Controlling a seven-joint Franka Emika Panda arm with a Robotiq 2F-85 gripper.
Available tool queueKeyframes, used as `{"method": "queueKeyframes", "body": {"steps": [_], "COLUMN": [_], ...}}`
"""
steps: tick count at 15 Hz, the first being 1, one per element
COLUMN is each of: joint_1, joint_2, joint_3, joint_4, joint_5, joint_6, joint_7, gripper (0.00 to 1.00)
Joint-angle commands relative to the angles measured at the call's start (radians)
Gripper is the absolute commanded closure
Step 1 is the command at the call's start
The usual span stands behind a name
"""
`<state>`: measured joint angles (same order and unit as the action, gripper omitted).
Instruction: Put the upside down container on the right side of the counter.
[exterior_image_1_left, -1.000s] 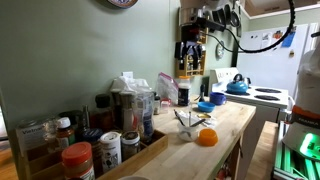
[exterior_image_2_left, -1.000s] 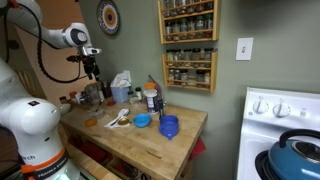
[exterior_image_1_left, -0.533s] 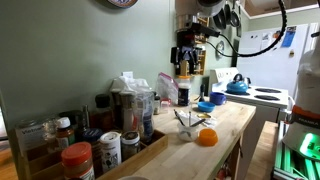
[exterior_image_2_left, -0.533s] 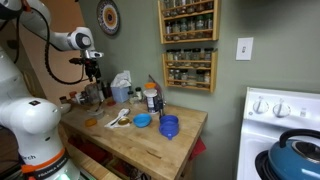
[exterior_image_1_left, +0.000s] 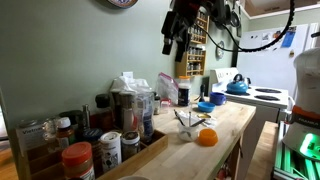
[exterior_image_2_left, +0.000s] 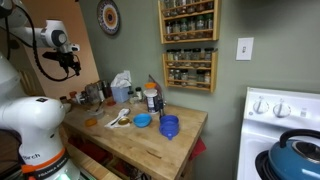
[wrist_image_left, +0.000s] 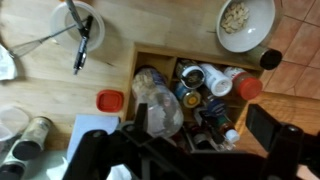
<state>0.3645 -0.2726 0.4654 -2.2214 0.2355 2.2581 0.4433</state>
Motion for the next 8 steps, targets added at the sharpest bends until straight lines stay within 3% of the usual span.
{"method": "queueKeyframes", "body": {"steps": [1, 4, 5, 8], "joint_1": [-0.006, -0.038, -0.002, -0.002], "joint_2": [0.068, 0.157, 0.079, 0.105], "joint_3": [0.053, 0.076, 0.046, 0.039], "joint_4": [0.041, 0.097, 0.046, 0.057], "joint_5": [-0.088, -0.205, -0.146, -0.155], "joint_6": [0.122, 0.089, 0.108, 0.109], "joint_7": [0.053, 0.175, 0.113, 0.119], "gripper": [0.00, 0.00, 0.00, 0.00]}}
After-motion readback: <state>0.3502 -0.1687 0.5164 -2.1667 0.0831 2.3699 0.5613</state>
